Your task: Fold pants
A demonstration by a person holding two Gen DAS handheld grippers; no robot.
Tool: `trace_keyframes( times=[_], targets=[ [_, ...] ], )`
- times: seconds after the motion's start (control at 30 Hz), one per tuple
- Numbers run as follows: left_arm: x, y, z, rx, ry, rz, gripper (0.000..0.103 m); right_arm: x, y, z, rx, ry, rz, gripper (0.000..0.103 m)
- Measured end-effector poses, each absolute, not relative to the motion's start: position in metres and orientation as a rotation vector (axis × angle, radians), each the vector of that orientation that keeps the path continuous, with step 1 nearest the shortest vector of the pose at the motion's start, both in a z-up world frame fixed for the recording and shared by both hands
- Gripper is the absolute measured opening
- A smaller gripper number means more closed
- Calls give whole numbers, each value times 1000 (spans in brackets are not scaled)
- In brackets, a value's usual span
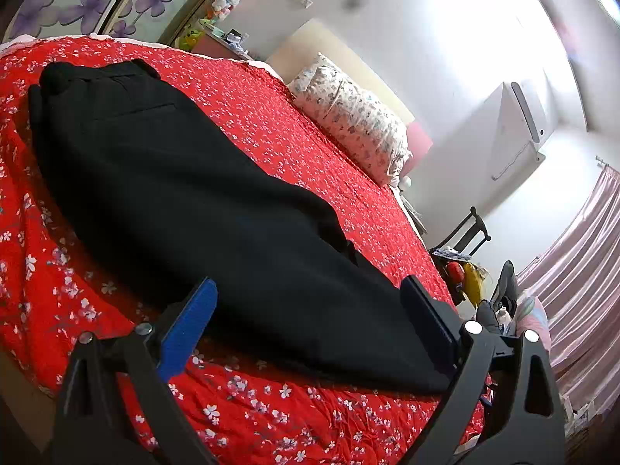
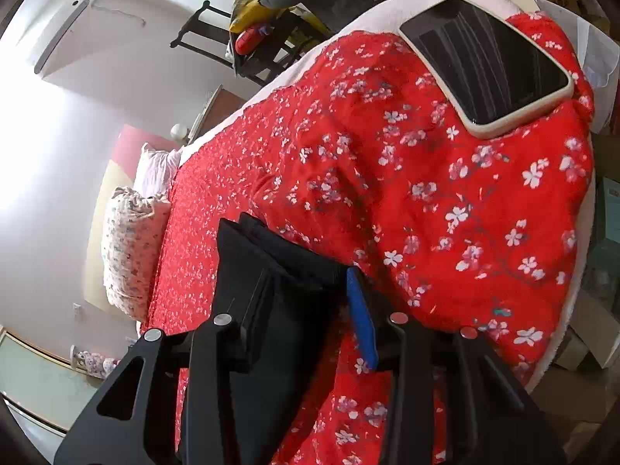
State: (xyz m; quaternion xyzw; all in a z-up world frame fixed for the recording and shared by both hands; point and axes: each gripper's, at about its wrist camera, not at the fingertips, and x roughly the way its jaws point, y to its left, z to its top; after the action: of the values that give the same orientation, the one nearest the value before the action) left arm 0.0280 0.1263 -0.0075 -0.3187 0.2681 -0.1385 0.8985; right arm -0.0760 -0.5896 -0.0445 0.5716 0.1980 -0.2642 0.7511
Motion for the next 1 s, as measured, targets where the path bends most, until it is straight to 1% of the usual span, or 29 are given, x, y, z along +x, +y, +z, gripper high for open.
trace_keyframes(
  times=[0.2, 0.23, 0.27, 0.3, 0.37, 0.43, 0.5, 0.53, 0.6, 0.77, 0.83, 0.87, 0.93, 1.0],
  targets=[
    [29, 125, -7, -663, 557, -288, 95, -75, -594, -53, 1294, 448, -562, 41],
    [29, 125, -7, -663, 557, -288, 95, -74, -594, -51, 1280, 450, -561, 38],
    [29, 125, -7, -664, 557, -288, 95, -72, -591, -44, 1226, 443, -560, 27],
    [30, 125, -8, -667, 557, -288, 95, -71, -587, -37, 1169, 438, -563, 22],
    [30, 125, -8, -671, 557, -289, 95, -68, -580, -24, 1067, 429, -547, 20],
    [31, 125, -9, -673, 558, -290, 95, -66, -576, -18, 1025, 419, -541, 20],
    [30, 126, -10, -674, 558, -291, 95, -62, -575, -17, 993, 447, -552, 21],
    [30, 126, -10, -674, 558, -290, 95, -61, -577, -21, 1005, 462, -549, 22],
    [30, 126, -10, -674, 558, -289, 95, -61, -580, -26, 1042, 472, -553, 29],
    [30, 126, -10, -675, 559, -290, 95, -64, -590, -47, 1147, 476, -536, 32],
    [30, 126, -10, -674, 561, -291, 95, -66, -589, -50, 1160, 449, -519, 26],
    [31, 126, -10, -675, 560, -291, 95, -67, -586, -45, 1121, 432, -514, 21],
    [31, 126, -10, -678, 560, -292, 95, -67, -578, -31, 1037, 411, -503, 20],
    [31, 127, -12, -685, 560, -295, 95, -66, -573, -18, 1012, 383, -478, 19]
  ],
)
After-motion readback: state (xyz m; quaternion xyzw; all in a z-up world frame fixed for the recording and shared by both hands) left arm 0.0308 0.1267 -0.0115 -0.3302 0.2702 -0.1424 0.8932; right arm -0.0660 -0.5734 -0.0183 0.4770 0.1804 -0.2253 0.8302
